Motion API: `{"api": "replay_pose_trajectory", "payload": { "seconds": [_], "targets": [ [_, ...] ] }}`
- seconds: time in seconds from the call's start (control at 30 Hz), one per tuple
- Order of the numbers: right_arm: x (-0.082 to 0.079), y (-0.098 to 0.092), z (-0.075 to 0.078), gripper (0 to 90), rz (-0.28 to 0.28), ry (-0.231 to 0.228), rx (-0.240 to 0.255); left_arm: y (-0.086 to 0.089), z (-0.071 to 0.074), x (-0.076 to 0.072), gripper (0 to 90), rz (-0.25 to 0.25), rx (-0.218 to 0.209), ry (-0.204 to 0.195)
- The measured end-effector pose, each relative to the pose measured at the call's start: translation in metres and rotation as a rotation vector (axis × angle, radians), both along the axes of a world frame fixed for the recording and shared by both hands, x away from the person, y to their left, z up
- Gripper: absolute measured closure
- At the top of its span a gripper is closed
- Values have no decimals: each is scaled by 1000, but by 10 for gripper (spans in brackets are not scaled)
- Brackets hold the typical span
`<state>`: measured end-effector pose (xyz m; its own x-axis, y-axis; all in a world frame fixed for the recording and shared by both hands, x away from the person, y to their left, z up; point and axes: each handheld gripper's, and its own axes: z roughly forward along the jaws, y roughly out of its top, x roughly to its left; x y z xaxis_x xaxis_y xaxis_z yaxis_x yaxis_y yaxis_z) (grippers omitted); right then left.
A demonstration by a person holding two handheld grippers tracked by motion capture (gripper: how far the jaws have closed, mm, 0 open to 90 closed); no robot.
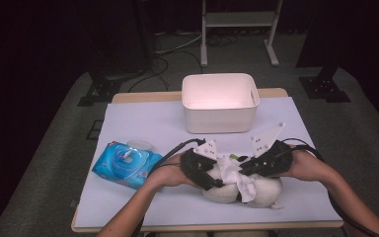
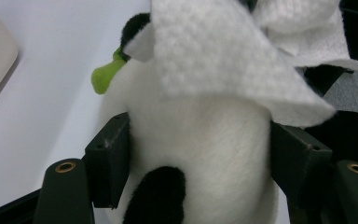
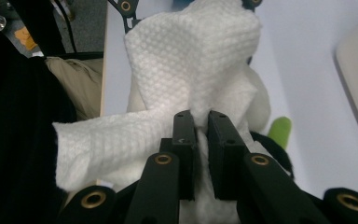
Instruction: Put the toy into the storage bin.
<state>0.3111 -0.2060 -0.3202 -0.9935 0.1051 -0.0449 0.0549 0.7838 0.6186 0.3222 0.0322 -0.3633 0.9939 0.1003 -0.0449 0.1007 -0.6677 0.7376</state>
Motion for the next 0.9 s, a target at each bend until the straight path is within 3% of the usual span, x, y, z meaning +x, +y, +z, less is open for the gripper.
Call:
{"api": "replay_pose_trajectory", "payload": {
  "seconds": [0.17,0.37,0.5,0.67,0.9],
  "targets": [
    [-3,-18,3,810,-33,1,7,2,-1,1,295,4,-13,0],
    [-9,-59,5,809,-116,6,39,1,0,1,295,4,-12,-1],
    [-11,-67,4,809,-135,8,46,-1,1,0,296,5,-3,2],
    [-11,-63,5,810,-130,-14,39,-5,5,2,303,2,20,-17],
    [-6,-47,5,809,-97,-7,58,-7,7,2,303,-6,28,-19]
  ]
}}
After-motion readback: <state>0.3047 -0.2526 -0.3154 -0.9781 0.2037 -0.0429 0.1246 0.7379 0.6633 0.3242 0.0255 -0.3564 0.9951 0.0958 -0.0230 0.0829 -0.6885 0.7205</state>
